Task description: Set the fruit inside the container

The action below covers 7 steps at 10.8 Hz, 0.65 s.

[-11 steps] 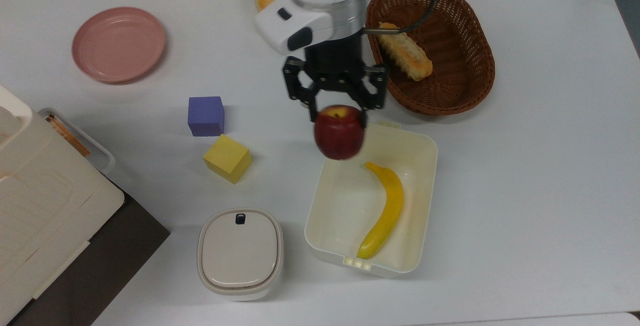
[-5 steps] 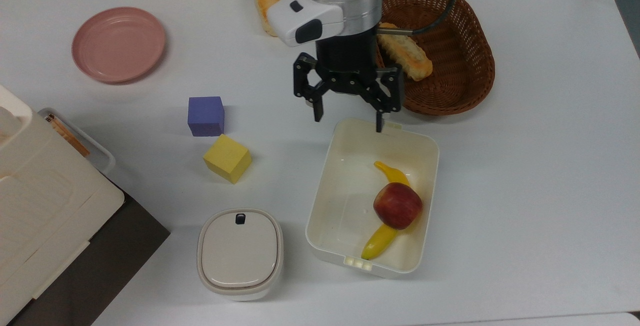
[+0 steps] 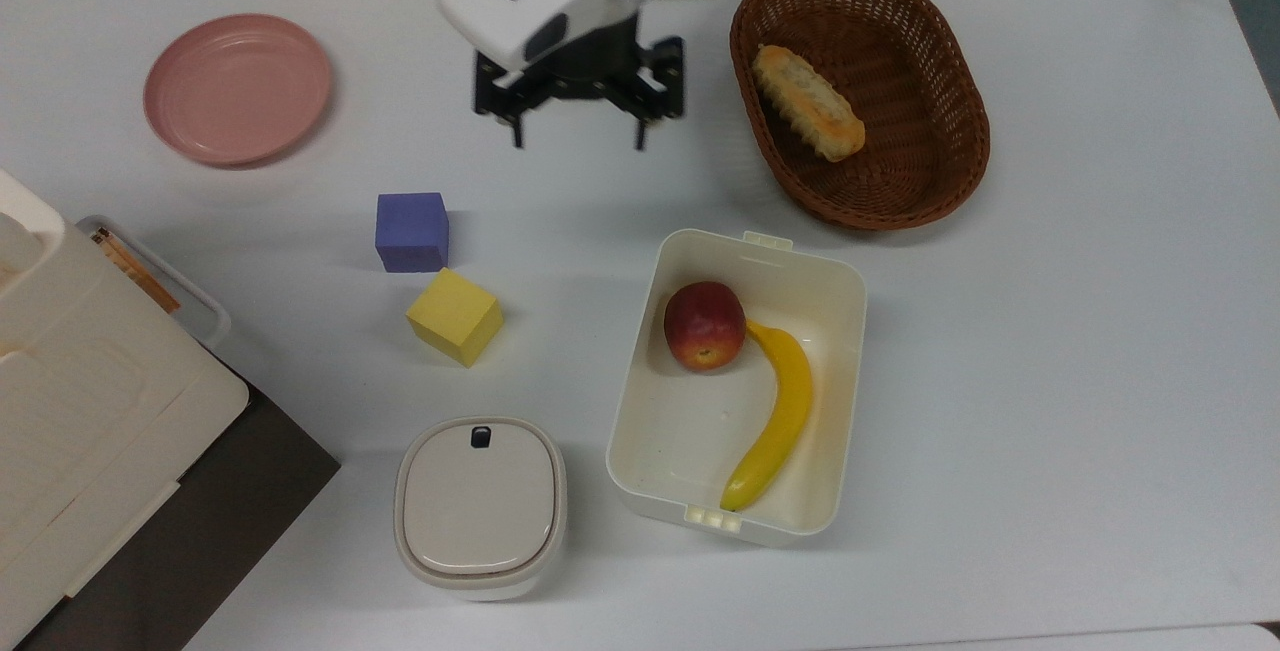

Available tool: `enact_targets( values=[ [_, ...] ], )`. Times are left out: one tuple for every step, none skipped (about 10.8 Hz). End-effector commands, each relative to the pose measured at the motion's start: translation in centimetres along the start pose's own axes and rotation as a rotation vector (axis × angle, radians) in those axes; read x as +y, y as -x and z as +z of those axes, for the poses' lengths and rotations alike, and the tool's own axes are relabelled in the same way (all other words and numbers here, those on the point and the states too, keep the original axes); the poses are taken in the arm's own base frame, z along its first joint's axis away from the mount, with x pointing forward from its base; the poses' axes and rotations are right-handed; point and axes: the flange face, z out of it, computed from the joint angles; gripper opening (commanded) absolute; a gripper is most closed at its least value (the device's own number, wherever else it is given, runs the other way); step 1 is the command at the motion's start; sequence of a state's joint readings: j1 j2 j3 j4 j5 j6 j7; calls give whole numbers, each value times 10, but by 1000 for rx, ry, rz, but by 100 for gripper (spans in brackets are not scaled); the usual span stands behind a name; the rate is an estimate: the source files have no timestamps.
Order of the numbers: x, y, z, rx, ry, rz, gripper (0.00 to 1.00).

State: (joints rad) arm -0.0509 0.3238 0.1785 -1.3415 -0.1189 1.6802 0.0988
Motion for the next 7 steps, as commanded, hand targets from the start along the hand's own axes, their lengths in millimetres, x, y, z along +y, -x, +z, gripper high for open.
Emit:
enact_targets(
  values=[
    [51, 18, -8, -69, 37, -79, 100],
    [65, 18, -7, -70, 36, -57, 100],
    [73, 19, -5, -73, 38, -45, 100],
    [74, 18, -3, -72, 46, -45, 100],
    [78, 18, -3, -69, 50, -33, 100],
    [80, 18, -3, -68, 57, -31, 100],
    [81, 17, -1, -70, 70, -35, 100]
  ],
)
